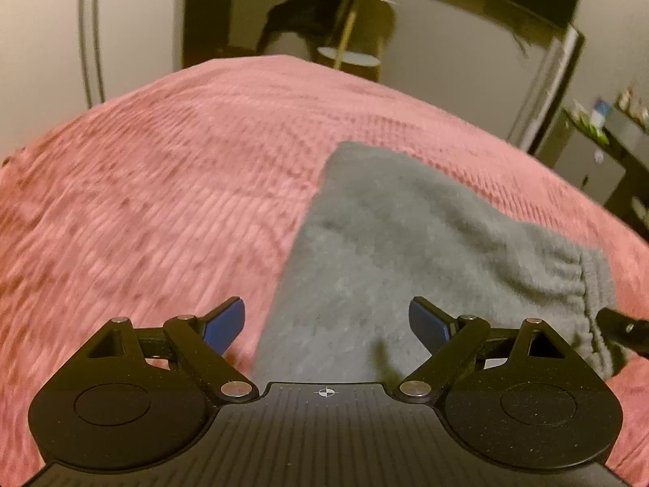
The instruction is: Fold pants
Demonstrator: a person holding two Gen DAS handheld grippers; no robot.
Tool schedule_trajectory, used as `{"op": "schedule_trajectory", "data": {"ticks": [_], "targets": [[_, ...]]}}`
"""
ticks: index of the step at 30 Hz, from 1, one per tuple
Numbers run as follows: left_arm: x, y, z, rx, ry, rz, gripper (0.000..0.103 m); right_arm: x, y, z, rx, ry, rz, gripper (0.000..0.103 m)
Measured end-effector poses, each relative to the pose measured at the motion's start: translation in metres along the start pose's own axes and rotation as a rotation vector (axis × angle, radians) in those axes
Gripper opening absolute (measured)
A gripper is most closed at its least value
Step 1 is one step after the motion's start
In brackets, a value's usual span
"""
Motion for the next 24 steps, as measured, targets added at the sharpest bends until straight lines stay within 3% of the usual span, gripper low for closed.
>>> {"op": "schedule_trajectory", "data": {"ticks": [3,5,8,10,13,14,16,20,22,24], "targets": [[-0.005,-0.031,-0.005,0.104,-0.083,0.068,0.082,-0.008,-0.009,-0.009,0.045,0.031,-0.033,0.010],[0.000,-0.048,-0.017,0.150,-0.130,0.065,0.082,-0.016,-0.012,-0.015,0.057,0.048,-0.053,0.000],[0.008,-0.046,-0.019,0.134,-0.127,0.032,0.081,-0.029,-0.013,-0.016,0.067,0.028,0.004,0.000],[0.010,-0.036,-0.010,0.114,-0.131,0.014,0.067,-0.031,-0.008,-0.012,0.066,0.021,0.038,0.000],[0.011,-0.018,0.014,0.008,-0.129,0.033,0.071,-0.033,0.003,0.003,0.015,-0.011,0.076,0.020],[0.009,-0.015,0.026,-0.020,-0.126,0.027,0.074,-0.033,0.004,0.010,-0.009,-0.016,0.074,0.022],[0.003,-0.017,0.048,-0.046,-0.120,0.008,0.084,-0.030,-0.001,0.022,-0.027,-0.012,0.068,0.022],[-0.019,-0.043,0.086,-0.050,-0.126,-0.014,0.083,-0.009,-0.026,0.039,0.005,0.085,0.067,0.020],[-0.030,-0.062,0.095,-0.014,-0.139,0.017,0.076,-0.002,-0.040,0.042,0.028,0.100,0.040,0.019],[-0.036,-0.084,0.099,0.012,-0.162,0.062,0.076,-0.004,-0.054,0.045,0.036,0.087,0.035,0.015]]}}
Point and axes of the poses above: each gripper's, at about its wrist camera, not at the fingertips, and y roughly against the way its jaws point, x to its left, z to its top, the point moved 2 cm from there along -y, roughly the way its jaws point, and after that the axes turned 8 degrees about x, right-handed, at the moved point
